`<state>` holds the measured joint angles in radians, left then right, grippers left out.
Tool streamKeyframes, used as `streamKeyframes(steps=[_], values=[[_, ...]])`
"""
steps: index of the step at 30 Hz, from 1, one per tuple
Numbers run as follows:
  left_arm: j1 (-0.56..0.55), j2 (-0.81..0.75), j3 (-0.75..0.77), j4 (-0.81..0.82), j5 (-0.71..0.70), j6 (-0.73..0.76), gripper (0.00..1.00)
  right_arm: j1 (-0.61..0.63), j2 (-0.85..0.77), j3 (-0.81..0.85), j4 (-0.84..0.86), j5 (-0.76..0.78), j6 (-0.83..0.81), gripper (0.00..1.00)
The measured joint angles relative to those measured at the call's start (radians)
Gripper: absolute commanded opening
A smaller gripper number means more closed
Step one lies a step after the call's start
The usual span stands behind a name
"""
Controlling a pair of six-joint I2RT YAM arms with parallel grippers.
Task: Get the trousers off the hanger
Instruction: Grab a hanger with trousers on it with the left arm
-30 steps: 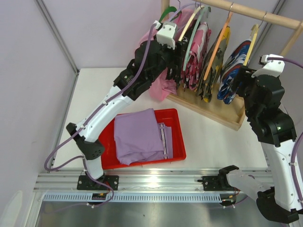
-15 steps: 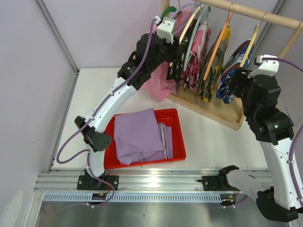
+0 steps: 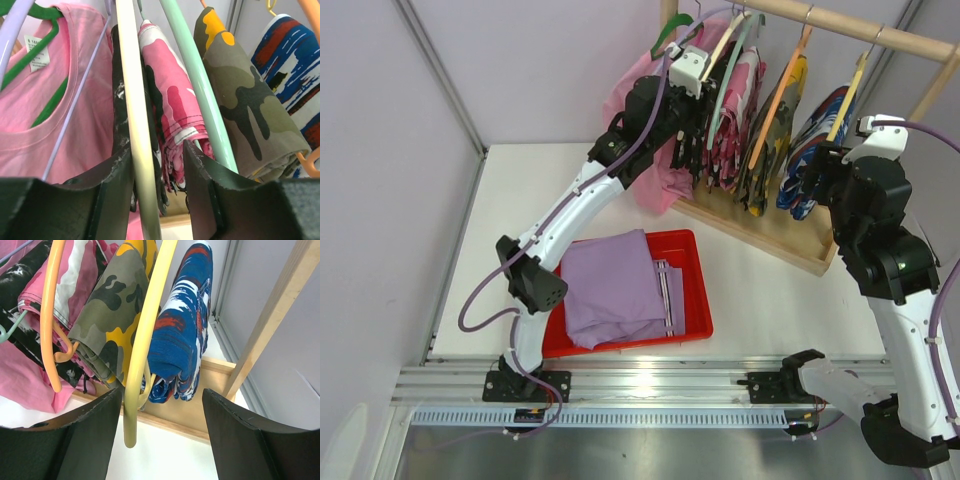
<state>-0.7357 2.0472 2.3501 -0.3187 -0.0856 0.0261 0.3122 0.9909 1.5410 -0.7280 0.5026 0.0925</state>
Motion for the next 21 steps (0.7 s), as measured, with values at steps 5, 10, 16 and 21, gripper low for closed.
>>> streamKeyframes(steps=[5,10,16,21], values=[[0.012,0.010,0.000,0.043,0.016,0.012,0.45,0.000,0.001,0.000,0.000,0.000,-0.005,0.72],[0.014,0.012,0.000,0.073,0.021,0.019,0.45,0.000,0.011,0.000,0.000,-0.001,-0.011,0.72],[0.021,0.022,0.006,0.092,0.040,0.018,0.45,-0.001,0.019,0.000,0.001,-0.005,-0.017,0.72],[0.033,0.040,0.008,0.101,0.047,0.017,0.46,-0.002,0.019,0.000,0.005,-0.006,-0.019,0.72]])
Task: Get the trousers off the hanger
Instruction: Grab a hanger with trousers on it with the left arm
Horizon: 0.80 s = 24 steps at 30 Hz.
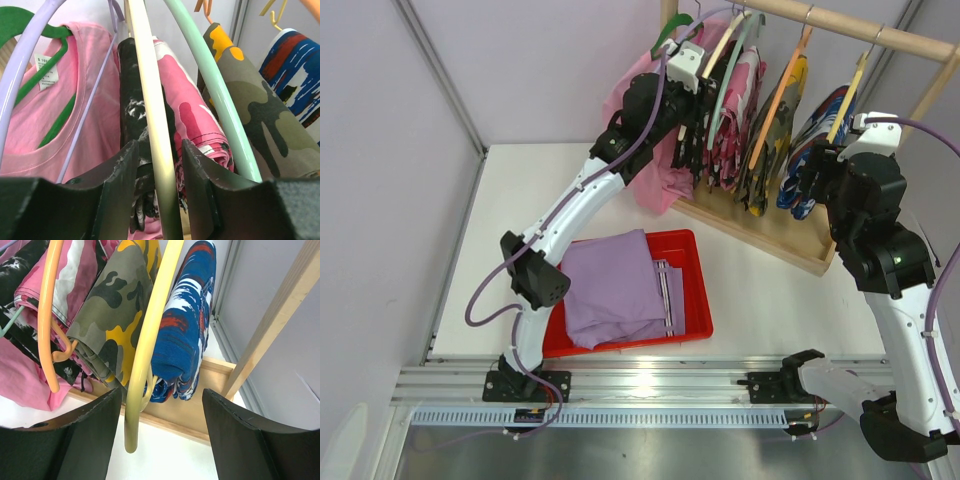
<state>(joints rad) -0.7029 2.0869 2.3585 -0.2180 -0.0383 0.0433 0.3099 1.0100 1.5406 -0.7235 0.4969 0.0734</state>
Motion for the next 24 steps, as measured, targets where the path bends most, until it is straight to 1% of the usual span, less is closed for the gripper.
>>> streamKeyframes(steps=[5,13,14,16,17,19,22,23,24], values=[[0.003,0.009,0.000,0.002,0.001,0.000,0.45,0.000,0.001,0.000,0.003,-0.001,0.000,0.72],[0.003,0.015,0.000,0.014,-0.003,-0.001,0.36,-0.003,0.002,-0.001,0.003,-0.002,0.000,0.72],[0.003,0.015,0.000,0.015,-0.004,-0.002,0.33,-0.003,0.002,-0.001,0.004,-0.002,0.000,0.72],[0.003,0.015,0.000,0.017,-0.007,-0.004,0.29,-0.003,0.003,-0.002,0.003,-0.002,0.000,0.72],[0.003,0.016,0.000,0.020,-0.008,-0.008,0.25,-0.003,0.005,-0.002,0.004,-0.002,0.000,0.72],[0.003,0.016,0.000,0.023,-0.012,-0.011,0.22,-0.003,0.006,-0.002,0.004,-0.002,0.000,0.72],[0.003,0.016,0.000,0.023,-0.031,-0.018,0.08,-0.003,0.006,-0.005,0.004,-0.002,-0.001,0.72],[0.005,0.016,0.000,0.023,-0.034,-0.016,0.01,-0.003,0.006,-0.005,0.005,-0.002,-0.001,0.72],[0.007,0.016,0.000,0.024,-0.033,-0.017,0.00,-0.003,0.006,-0.005,0.005,-0.002,-0.001,0.72]])
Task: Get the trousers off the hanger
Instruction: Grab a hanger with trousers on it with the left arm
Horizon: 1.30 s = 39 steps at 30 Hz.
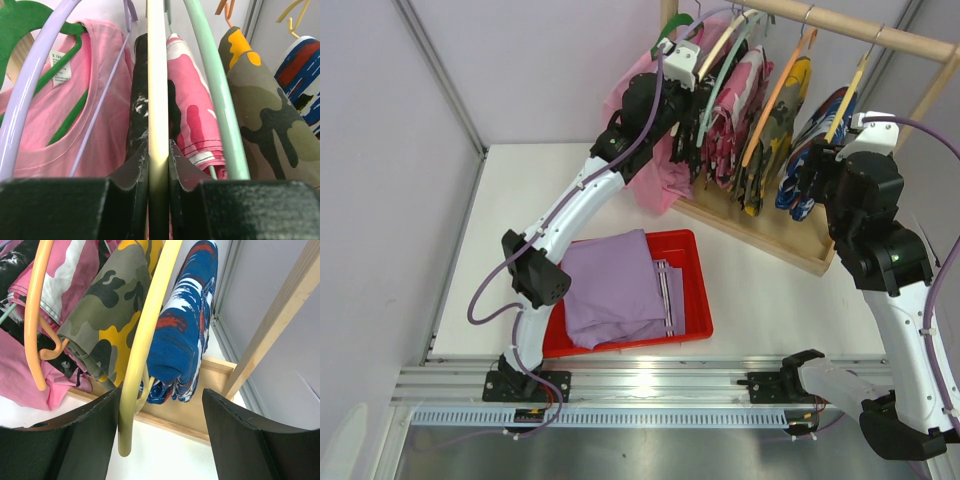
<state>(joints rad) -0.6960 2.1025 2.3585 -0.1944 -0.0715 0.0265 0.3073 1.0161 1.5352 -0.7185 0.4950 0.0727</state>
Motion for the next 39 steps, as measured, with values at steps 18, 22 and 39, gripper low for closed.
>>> streamKeyframes(steps=[18,22,39], values=[[0.002,0.001,0.000,0.019,-0.003,-0.031,0.00,-0.002,0.002,0.000,0.020,-0.011,0.001,0.71],[0.002,0.001,0.000,0.023,-0.004,-0.050,0.00,-0.002,0.001,0.000,0.021,-0.014,0.001,0.71],[0.002,-0.047,-0.047,0.016,-0.013,-0.056,0.00,-0.002,-0.012,-0.010,0.021,-0.034,0.014,0.76]])
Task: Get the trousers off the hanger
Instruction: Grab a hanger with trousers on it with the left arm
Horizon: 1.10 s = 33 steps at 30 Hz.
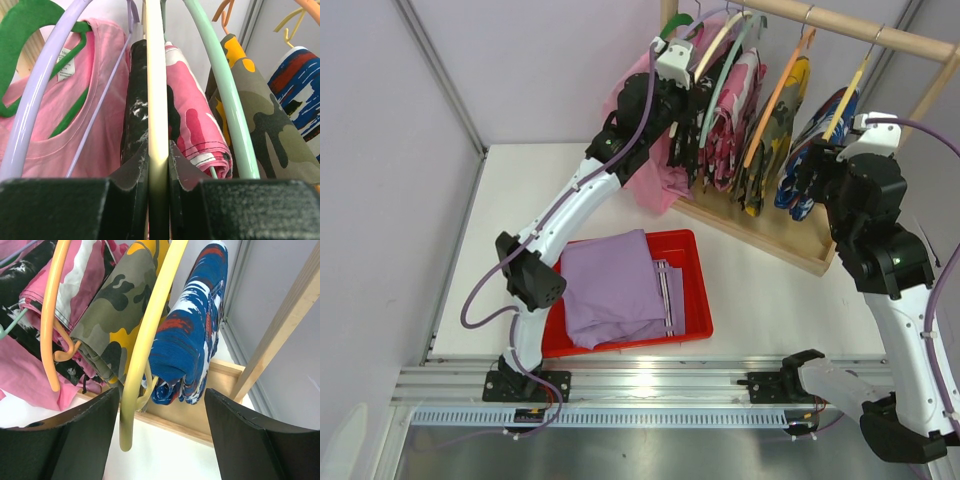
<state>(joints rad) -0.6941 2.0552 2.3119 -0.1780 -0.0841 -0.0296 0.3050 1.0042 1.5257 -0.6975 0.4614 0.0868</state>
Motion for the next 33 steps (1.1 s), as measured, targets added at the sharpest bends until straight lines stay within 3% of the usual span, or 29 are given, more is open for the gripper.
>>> streamKeyframes(steps=[33], values=[[0.000,-0.046,0.035,-0.014,-0.002,0.004,0.00,-0.001,-0.029,0.000,-0.001,-0.011,0.036,0.77]])
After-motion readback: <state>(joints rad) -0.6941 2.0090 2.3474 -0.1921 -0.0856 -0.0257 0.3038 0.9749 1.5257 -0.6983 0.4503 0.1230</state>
